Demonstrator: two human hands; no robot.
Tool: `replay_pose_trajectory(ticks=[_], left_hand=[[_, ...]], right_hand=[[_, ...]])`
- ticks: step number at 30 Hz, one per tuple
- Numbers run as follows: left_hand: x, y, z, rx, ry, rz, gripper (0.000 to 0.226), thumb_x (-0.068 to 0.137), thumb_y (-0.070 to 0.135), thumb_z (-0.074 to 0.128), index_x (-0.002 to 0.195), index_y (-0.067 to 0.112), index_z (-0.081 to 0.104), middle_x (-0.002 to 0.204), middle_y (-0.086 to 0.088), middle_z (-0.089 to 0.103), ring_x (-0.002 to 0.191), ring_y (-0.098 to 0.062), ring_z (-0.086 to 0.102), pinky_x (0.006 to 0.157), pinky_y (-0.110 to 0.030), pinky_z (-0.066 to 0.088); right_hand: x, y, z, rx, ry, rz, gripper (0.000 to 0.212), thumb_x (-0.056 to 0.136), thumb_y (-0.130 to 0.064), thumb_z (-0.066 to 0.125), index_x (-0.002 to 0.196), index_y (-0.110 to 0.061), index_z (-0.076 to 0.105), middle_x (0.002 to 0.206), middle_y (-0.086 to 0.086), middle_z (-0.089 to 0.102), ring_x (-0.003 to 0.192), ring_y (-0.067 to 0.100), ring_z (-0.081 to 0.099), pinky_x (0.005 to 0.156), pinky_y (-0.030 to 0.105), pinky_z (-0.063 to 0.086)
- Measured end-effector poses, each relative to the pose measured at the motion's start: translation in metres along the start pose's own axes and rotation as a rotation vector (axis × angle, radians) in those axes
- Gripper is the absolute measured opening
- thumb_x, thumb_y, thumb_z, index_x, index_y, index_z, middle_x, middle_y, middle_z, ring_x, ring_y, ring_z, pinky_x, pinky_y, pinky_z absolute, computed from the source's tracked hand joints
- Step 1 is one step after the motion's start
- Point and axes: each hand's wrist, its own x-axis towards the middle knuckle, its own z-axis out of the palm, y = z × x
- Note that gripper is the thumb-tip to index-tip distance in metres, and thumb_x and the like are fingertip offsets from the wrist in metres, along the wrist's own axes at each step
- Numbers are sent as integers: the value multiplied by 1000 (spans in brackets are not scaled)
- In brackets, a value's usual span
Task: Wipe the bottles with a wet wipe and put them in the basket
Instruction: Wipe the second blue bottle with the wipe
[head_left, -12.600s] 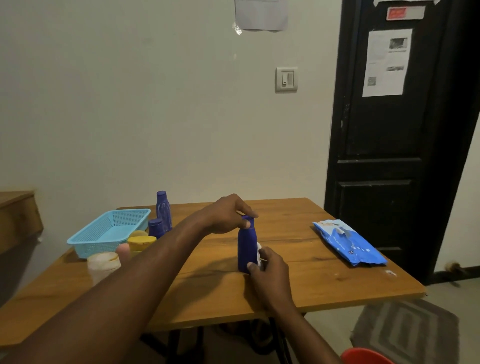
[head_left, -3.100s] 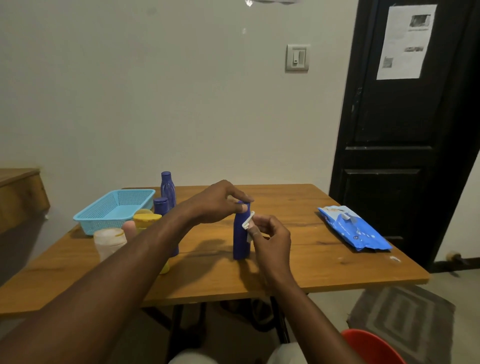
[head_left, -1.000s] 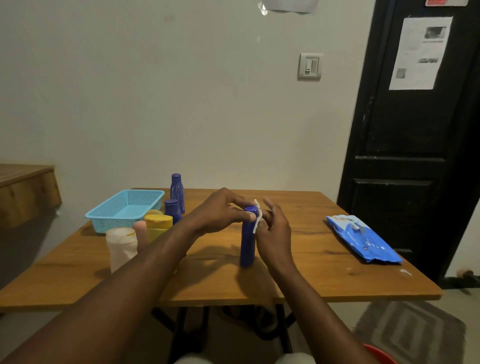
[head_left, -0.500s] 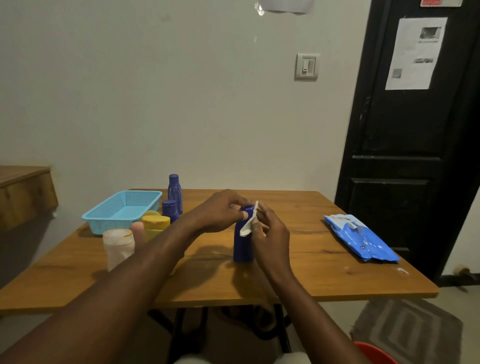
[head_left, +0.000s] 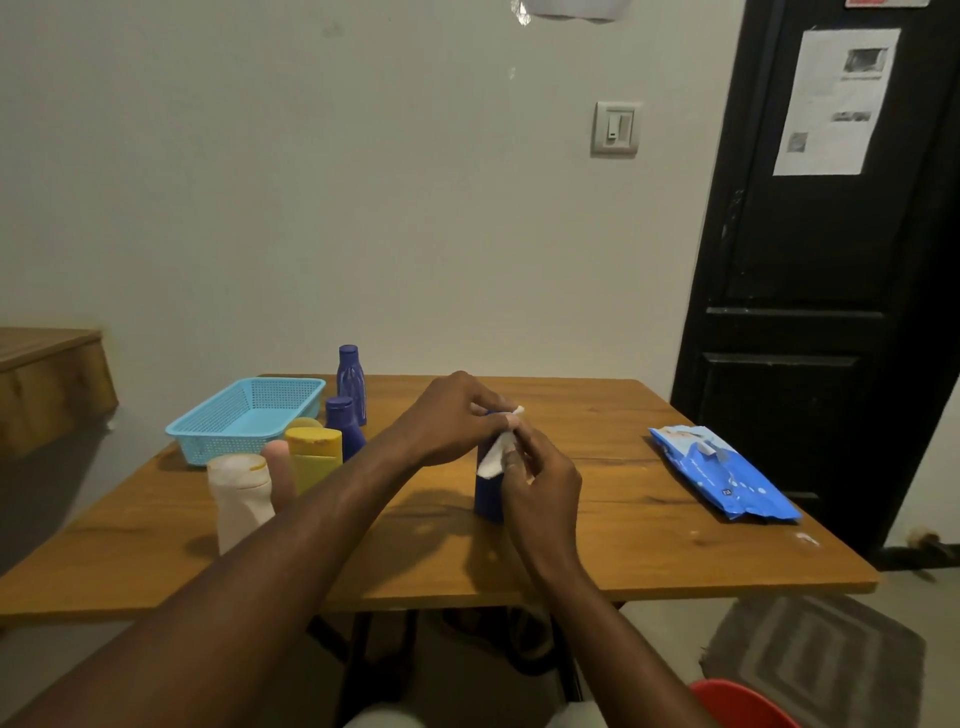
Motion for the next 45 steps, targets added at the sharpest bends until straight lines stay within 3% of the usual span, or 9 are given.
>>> replay_pose_trajectory(ticks=[4, 7, 11, 21, 30, 32, 35, 40, 45], left_hand=[[-2, -3, -8, -15, 12, -14, 24, 95, 26, 71, 118, 23, 78, 119, 6, 76, 98, 3, 63, 81, -16, 46], [-6, -4, -11, -65, -4, -30, 25, 96, 22, 69, 120, 20, 76, 122, 4, 74, 106, -3, 64, 88, -22, 48], [-6, -3, -8, -56, 6, -31, 26, 97, 20, 69, 121, 17, 76, 125, 0, 73, 114, -10, 64, 93, -27, 48], [-5, 2, -3, -17, 1, -24, 25, 97, 18, 67, 121, 15, 76, 126, 1, 73, 113, -5, 60, 94, -26, 43], [-7, 0, -1, -29, 22, -11, 25, 98, 20, 67, 122, 18, 76, 126, 4, 72, 111, -3, 60, 89, -19, 42], [-8, -1, 0, -48, 34, -15, 24, 98, 21, 67, 120, 19, 77, 125, 5, 72, 113, -4, 61, 91, -20, 44], [-9, 0, 4, -49, 62, -31, 23, 98, 20, 67, 119, 19, 77, 126, 3, 72, 116, -7, 62, 97, -28, 47], [-10, 2, 4, -20, 71, -57, 24, 98, 21, 67, 120, 18, 76, 129, 2, 71, 117, -11, 62, 93, -25, 45], [-9, 4, 5, 19, 79, -67, 25, 98, 22, 67, 121, 17, 76, 129, 1, 71, 123, -13, 61, 102, -32, 47]], right_hand=[[12, 0, 2, 7, -125, 42, 45, 100, -7, 49, 140, -22, 60, 136, -15, 63, 122, 0, 58, 102, 27, 53], [22, 1, -1, 32, -253, 151, 33, 100, -9, 45, 107, -30, 69, 100, -17, 71, 96, 13, 64, 86, 41, 57], [20, 5, -8, 5, -325, 214, 22, 105, -14, 43, 107, -17, 65, 98, -2, 67, 92, 19, 62, 77, 29, 52], [-1, 24, -18, -283, -401, 136, 16, 99, -19, 61, 111, -23, 69, 99, -14, 71, 90, -4, 64, 73, 17, 48], [28, 31, -20, 63, -446, 264, 75, 91, -14, 75, 155, -21, 36, 146, -5, 54, 132, 14, 53, 82, 12, 55], [25, 38, -21, -65, -486, 246, 62, 90, -17, 75, 146, -21, 48, 138, -4, 62, 127, 18, 59, 91, 24, 56], [8, 39, -14, -324, -475, 174, 36, 92, -17, 72, 126, -20, 60, 114, -6, 68, 106, 13, 64, 82, 20, 52], [-11, 38, -2, -658, -330, 53, 56, 91, -30, 72, 141, -20, 48, 115, -4, 70, 103, 12, 66, 83, 30, 57], [-11, 38, -12, -646, -326, -3, 70, 94, -27, 68, 155, -20, 33, 120, -1, 68, 106, 13, 63, 88, 30, 55]])
